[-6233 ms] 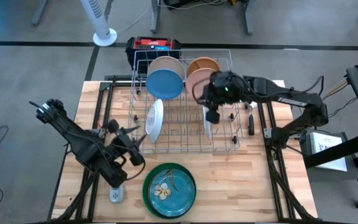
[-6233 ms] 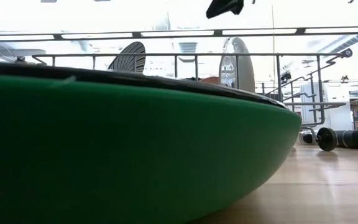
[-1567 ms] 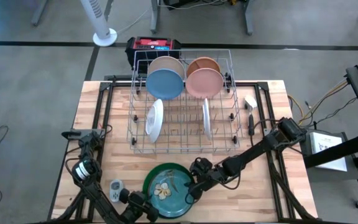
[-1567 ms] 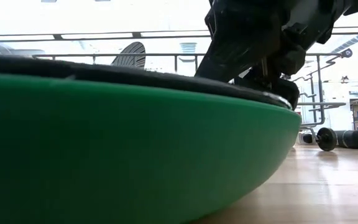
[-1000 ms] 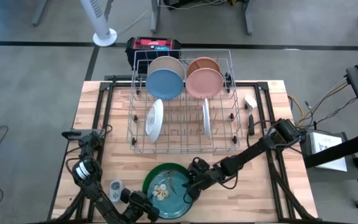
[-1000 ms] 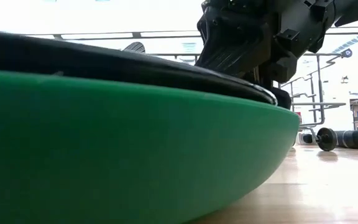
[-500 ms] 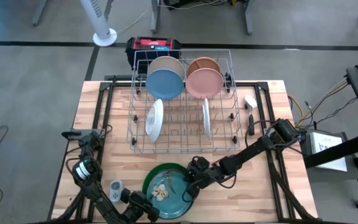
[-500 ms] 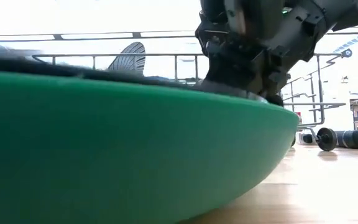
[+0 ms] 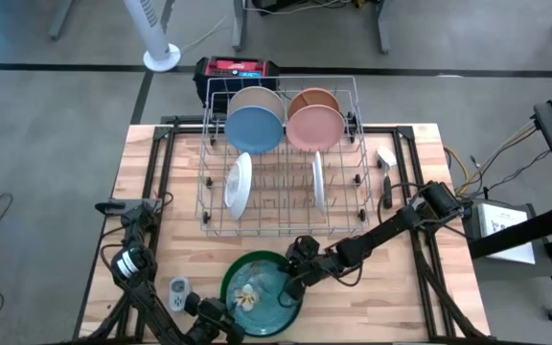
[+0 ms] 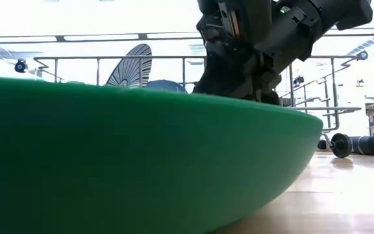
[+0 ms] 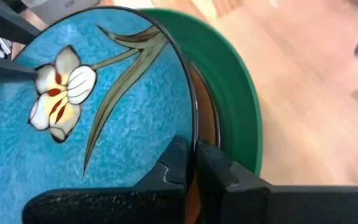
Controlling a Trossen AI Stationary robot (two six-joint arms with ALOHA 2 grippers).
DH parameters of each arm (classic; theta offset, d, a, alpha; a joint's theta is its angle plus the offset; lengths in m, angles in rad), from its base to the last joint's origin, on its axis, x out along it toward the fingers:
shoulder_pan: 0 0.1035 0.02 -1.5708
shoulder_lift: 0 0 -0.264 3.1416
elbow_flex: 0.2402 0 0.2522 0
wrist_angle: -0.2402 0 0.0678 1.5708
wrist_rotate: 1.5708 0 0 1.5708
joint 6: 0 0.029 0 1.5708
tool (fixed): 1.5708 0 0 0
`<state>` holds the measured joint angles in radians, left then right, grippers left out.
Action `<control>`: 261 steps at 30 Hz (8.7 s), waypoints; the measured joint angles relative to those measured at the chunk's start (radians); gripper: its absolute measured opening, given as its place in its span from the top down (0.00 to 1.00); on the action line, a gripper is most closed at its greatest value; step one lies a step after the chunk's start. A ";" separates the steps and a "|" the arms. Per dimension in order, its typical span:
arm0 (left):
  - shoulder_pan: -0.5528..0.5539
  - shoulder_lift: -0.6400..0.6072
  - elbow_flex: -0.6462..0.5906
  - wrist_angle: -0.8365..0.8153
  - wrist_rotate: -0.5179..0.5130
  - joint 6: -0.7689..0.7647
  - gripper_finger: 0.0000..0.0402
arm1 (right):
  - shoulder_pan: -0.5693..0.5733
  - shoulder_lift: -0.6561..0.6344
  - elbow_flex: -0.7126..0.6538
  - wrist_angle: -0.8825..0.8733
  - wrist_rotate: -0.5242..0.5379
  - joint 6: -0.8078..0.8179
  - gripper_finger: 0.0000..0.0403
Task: Sort dishes
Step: Put the blue flower patterned plate into the dish rack
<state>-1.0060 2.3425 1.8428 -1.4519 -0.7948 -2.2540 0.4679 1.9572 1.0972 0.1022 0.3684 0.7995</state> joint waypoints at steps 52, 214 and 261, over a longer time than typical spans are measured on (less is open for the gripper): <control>-0.004 -0.009 0.069 -0.121 -0.143 -0.037 0.88 | 0.027 -0.026 0.076 0.088 0.149 -0.341 0.89; 0.121 -0.459 0.118 -0.119 -0.734 1.596 0.39 | -0.341 -0.477 0.703 -1.139 -0.124 -2.242 0.98; 0.123 -0.695 -0.251 -0.090 -0.766 1.363 0.39 | -0.502 -0.466 0.733 -1.280 -0.253 -2.435 0.98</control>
<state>-0.8833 1.6470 1.5913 -1.5417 -1.5612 -0.8913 -0.0337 1.4908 1.8297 -1.1777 0.1155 -1.6352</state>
